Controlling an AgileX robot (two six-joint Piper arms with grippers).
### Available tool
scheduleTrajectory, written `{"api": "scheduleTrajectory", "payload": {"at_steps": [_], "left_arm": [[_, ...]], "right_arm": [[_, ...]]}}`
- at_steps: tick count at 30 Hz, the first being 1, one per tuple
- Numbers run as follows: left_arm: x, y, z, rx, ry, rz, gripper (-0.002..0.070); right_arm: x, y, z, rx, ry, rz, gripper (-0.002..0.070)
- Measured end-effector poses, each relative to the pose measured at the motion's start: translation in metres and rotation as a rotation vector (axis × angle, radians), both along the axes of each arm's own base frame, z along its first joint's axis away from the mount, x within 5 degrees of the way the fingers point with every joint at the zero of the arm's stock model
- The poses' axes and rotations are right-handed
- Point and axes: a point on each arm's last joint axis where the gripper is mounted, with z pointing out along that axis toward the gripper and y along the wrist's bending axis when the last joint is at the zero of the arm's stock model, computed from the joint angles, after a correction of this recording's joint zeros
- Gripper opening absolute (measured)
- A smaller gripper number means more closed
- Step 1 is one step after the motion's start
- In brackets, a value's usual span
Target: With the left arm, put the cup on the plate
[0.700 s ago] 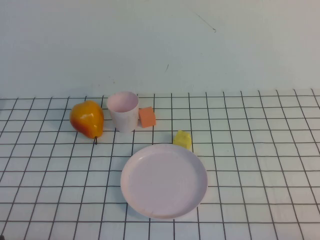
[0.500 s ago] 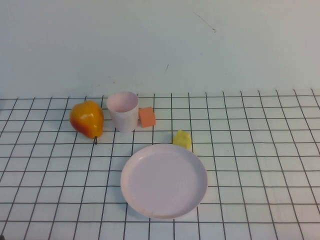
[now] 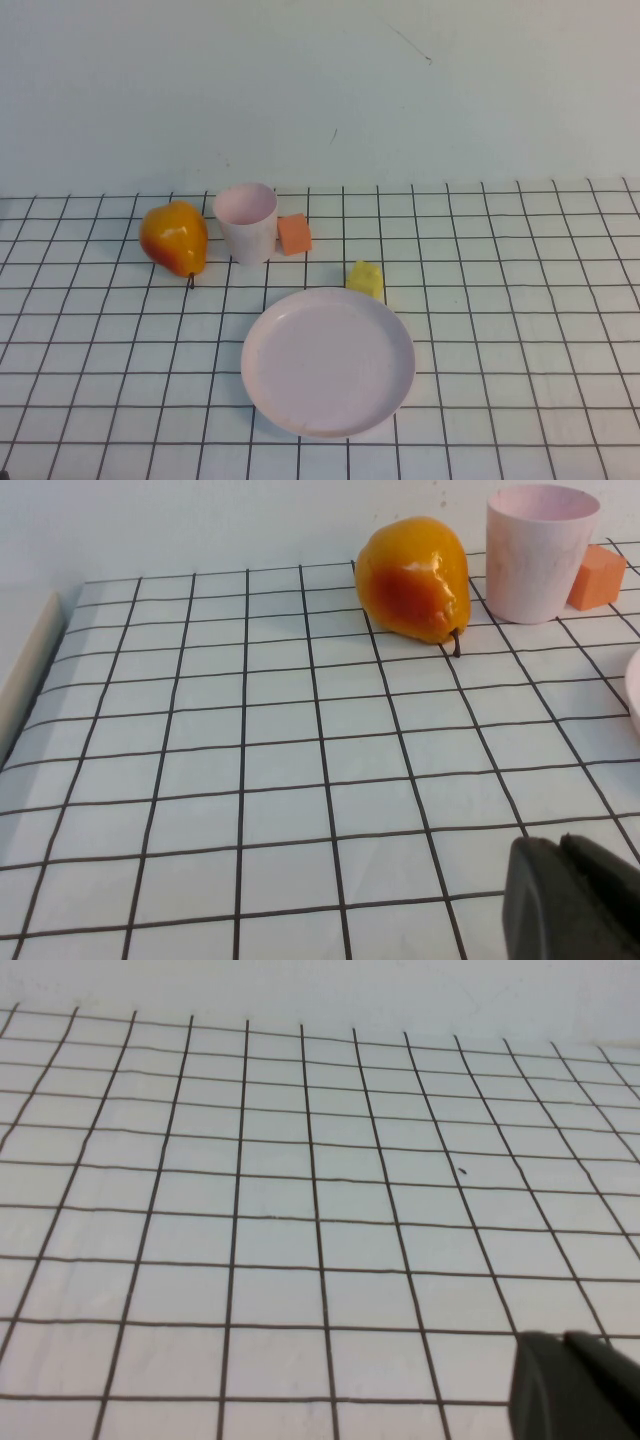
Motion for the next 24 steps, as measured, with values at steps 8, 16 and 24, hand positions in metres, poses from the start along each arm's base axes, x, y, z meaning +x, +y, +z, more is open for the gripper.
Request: {"api": "scheduleTrajectory", "payload": {"at_steps": [8,16,24], "left_arm": [[0.0,0.0,0.0,0.0,0.0,0.0,-0.0002],[0.0,0.0001,0.0,0.003,0.0,0.0,-0.0002],[0.0025,0.0022,0.0074,0.07,-0.101,0.007,-0.0001]], "right_arm": [[0.0,0.0,0.0,0.0,0.0,0.0,-0.0002],[0.0,0.0,0.0,0.0,0.0,0.0,-0.0002],[0.0,0.0,0.0,0.0,0.0,0.0,-0.0002]]}}
